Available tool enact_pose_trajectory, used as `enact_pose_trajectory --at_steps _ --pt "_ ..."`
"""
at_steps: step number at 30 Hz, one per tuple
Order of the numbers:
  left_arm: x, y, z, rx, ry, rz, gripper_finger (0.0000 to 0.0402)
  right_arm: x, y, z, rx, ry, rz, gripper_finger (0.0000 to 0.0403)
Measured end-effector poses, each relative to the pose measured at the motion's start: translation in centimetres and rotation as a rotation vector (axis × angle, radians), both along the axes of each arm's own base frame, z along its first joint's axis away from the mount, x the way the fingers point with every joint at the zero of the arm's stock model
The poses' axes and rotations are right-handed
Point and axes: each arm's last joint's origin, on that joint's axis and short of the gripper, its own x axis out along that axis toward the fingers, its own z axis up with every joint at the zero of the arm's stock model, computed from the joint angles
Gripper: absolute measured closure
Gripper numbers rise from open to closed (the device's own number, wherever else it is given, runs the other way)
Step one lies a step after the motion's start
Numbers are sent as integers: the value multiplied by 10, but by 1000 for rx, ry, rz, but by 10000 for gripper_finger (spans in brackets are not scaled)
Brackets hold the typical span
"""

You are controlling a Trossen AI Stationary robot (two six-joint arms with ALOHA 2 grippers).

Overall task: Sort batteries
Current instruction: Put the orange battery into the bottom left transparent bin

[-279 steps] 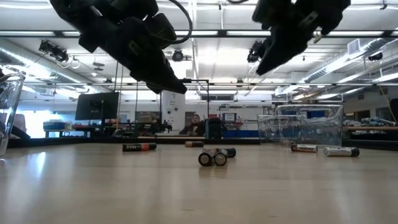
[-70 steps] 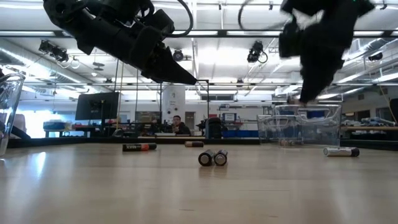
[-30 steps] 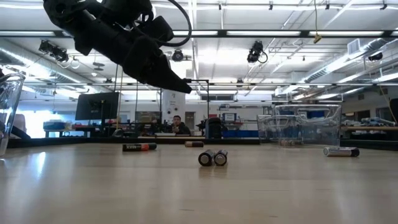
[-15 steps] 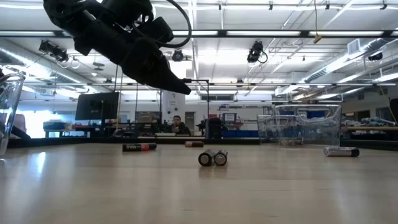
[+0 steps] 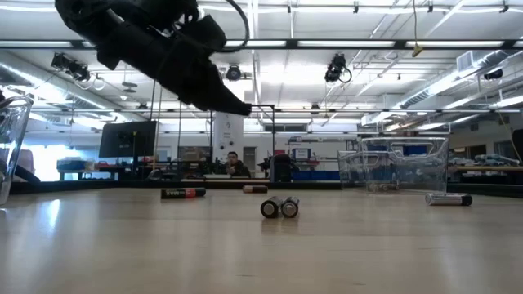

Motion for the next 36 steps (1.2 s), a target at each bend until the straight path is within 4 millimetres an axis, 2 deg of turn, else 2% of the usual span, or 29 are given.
enact_pose_trajectory --at_steps 4,7,15,22,25,29,36 --pt "-7 0 16 -19 -52 -21 388 2 -9 27 -108 16 47 346" --pt "-14 -1 27 -32 -70 -42 388 7 -20 40 -166 3 61 390" --pt "-35 0 38 -77 -6 -23 388 41 -52 49 -242 -188 163 395" --pt "-43 0 34 -123 78 12 388 91 -91 54 -283 -373 280 395" --pt "-46 0 30 -145 124 29 388 114 -112 53 -335 -495 343 395" --pt "-49 1 25 -189 182 64 388 135 -143 42 -373 -644 340 395" --pt "-55 1 18 -257 275 128 388 154 -182 20 -434 -905 319 394"
